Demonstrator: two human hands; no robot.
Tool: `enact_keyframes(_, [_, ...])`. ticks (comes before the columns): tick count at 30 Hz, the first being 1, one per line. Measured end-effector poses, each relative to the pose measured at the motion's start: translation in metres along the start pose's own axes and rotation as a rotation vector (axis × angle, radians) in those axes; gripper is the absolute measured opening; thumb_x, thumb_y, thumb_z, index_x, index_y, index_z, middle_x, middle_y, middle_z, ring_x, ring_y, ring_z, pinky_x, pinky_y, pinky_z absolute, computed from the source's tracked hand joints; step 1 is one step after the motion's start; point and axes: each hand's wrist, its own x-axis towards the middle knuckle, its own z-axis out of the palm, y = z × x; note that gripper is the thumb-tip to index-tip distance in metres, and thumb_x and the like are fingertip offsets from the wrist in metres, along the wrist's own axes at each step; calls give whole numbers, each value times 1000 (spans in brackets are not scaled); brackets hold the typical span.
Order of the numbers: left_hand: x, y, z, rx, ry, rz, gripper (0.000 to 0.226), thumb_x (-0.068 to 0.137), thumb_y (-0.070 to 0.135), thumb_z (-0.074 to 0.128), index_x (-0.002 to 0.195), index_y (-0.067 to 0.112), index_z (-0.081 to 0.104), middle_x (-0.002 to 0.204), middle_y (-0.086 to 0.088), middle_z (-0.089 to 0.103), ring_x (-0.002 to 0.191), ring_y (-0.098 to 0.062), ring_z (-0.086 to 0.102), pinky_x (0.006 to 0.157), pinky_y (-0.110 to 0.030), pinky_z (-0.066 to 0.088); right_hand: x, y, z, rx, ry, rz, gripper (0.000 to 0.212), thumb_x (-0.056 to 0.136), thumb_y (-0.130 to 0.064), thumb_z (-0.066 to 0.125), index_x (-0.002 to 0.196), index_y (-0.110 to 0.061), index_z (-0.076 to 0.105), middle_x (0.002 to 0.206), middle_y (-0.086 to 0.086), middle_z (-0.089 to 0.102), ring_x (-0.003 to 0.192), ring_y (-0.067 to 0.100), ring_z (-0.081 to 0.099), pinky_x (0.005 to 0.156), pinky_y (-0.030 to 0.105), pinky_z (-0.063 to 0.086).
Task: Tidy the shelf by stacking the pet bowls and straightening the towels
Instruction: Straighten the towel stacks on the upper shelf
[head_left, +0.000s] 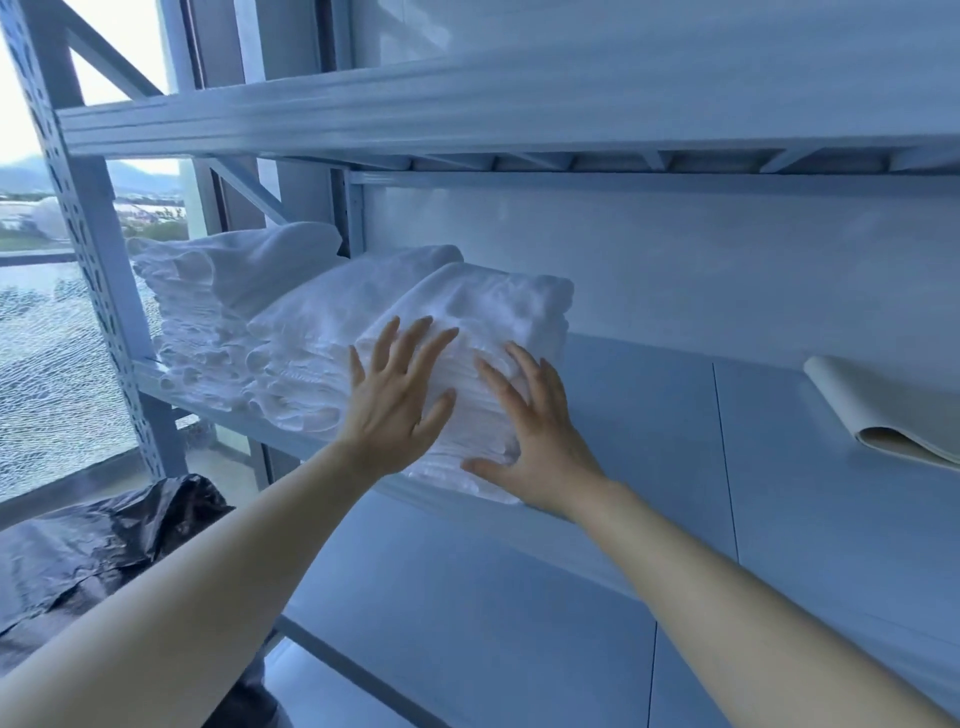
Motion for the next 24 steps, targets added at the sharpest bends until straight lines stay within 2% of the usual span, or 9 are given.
enact_keyframes(2, [4, 7, 6, -19, 59, -2, 59, 87, 54, 26, 143, 38, 18, 152, 0, 22, 142, -27, 12, 105, -69, 7, -1, 3, -3, 48, 71, -17, 86, 79, -53, 62, 139, -54, 0, 148, -27, -18, 143, 14, -8, 105, 31, 25])
enact_keyframes(4, [8, 12, 11, 16, 95, 23, 55, 89, 54, 25, 142, 39, 22, 149, -1, 26, 138, -27, 22, 103, -69, 9, -1, 8, -7, 91, 108, 6, 81, 85, -52, 55, 137, -54, -6, 151, -22, -14, 143, 10, -4, 107, 31, 25])
enact_keyframes(7, [13, 14, 18, 92, 126, 16, 51, 89, 54, 26, 136, 37, 36, 138, 1, 41, 129, -25, 34, 102, -67, 15, 4, 17, -9, 107, 26, 71, 73, 89, -49, 49, 142, -47, -1, 153, -19, -15, 142, 6, -5, 115, 36, 19])
enact_keyframes(10, [15, 11, 25, 113, 120, -11, 50, 89, 54, 26, 133, 34, 41, 132, 0, 46, 124, -26, 38, 102, -64, 19, 10, 22, -8, 113, -42, 91, 69, 91, -48, 47, 144, -43, 3, 153, -18, -15, 142, 5, -3, 116, 38, 19])
enact_keyframes(18, [25, 2, 33, 133, 11, -12, 57, 89, 59, 20, 138, 33, 33, 137, -4, 39, 129, -30, 31, 102, -69, 19, 20, 27, -8, 112, -74, 128, 71, 91, -45, 49, 144, -42, 1, 153, -17, -17, 143, 11, -2, 115, 41, 21])
enact_keyframes(21, [22, 2, 33, 121, -22, -31, 58, 88, 61, 17, 140, 37, 24, 142, -3, 32, 134, -28, 23, 104, -68, 15, 18, 26, -7, 113, -60, 130, 71, 91, -45, 49, 144, -44, 3, 153, -18, -16, 142, 9, -3, 114, 40, 23])
enact_keyframes(24, [15, 6, 30, 107, -65, -48, 59, 87, 63, 13, 143, 43, 10, 151, 1, 17, 141, -25, 7, 108, -66, 11, 12, 22, -9, 102, -28, 133, 71, 89, -45, 52, 142, -48, 4, 152, -21, -14, 141, 7, 1, 111, 39, 27])
